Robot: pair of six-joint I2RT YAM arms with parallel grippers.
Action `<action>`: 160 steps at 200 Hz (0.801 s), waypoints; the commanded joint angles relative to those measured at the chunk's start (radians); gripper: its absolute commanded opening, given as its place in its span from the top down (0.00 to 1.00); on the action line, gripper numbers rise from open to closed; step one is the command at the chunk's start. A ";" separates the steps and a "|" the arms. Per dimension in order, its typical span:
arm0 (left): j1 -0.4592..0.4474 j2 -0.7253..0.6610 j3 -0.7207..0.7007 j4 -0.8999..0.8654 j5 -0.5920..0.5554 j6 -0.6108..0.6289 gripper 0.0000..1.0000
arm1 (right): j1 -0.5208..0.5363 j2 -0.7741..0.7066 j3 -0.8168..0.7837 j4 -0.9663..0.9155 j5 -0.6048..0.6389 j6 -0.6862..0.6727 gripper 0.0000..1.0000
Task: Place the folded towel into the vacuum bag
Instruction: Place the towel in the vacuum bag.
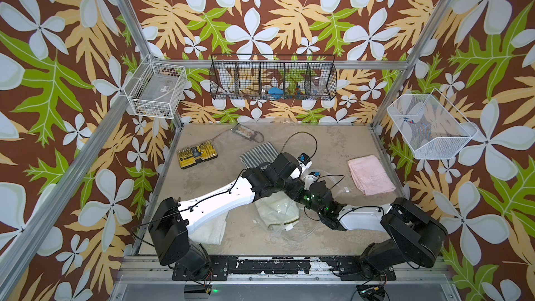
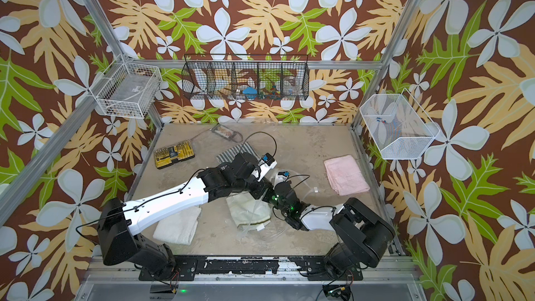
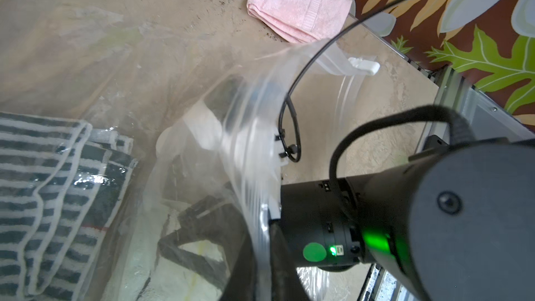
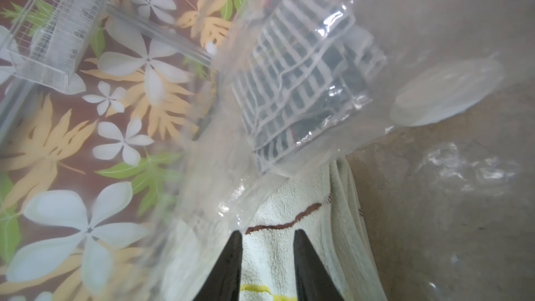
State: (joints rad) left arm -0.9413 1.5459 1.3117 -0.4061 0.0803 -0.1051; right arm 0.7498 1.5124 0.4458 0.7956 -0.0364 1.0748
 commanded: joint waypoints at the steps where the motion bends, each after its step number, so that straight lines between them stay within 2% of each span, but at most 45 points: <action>1: 0.000 -0.026 0.018 0.052 -0.023 -0.018 1.00 | 0.001 0.005 -0.036 0.049 0.012 0.033 0.68; 28: 0.000 -0.103 -0.009 0.087 -0.002 -0.062 1.00 | 0.001 0.062 -0.070 0.149 0.042 0.062 0.69; 66: -0.002 -0.188 -0.066 0.102 0.030 -0.105 1.00 | -0.013 0.206 0.025 0.204 0.031 0.050 0.68; 104: -0.008 -0.225 -0.140 0.134 0.103 -0.133 1.00 | -0.038 0.321 0.154 0.156 0.000 0.071 0.56; 144: -0.009 -0.240 -0.205 0.202 0.166 -0.170 1.00 | -0.042 0.367 0.222 0.064 0.061 0.169 0.38; 160: -0.010 -0.237 -0.211 0.221 0.183 -0.182 0.99 | -0.041 0.408 0.271 0.019 0.072 0.219 0.36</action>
State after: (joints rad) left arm -0.9493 1.3128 1.1069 -0.2638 0.1978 -0.2604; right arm 0.7097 1.8793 0.6674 0.8963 0.0006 1.2037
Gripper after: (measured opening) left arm 0.054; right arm 0.641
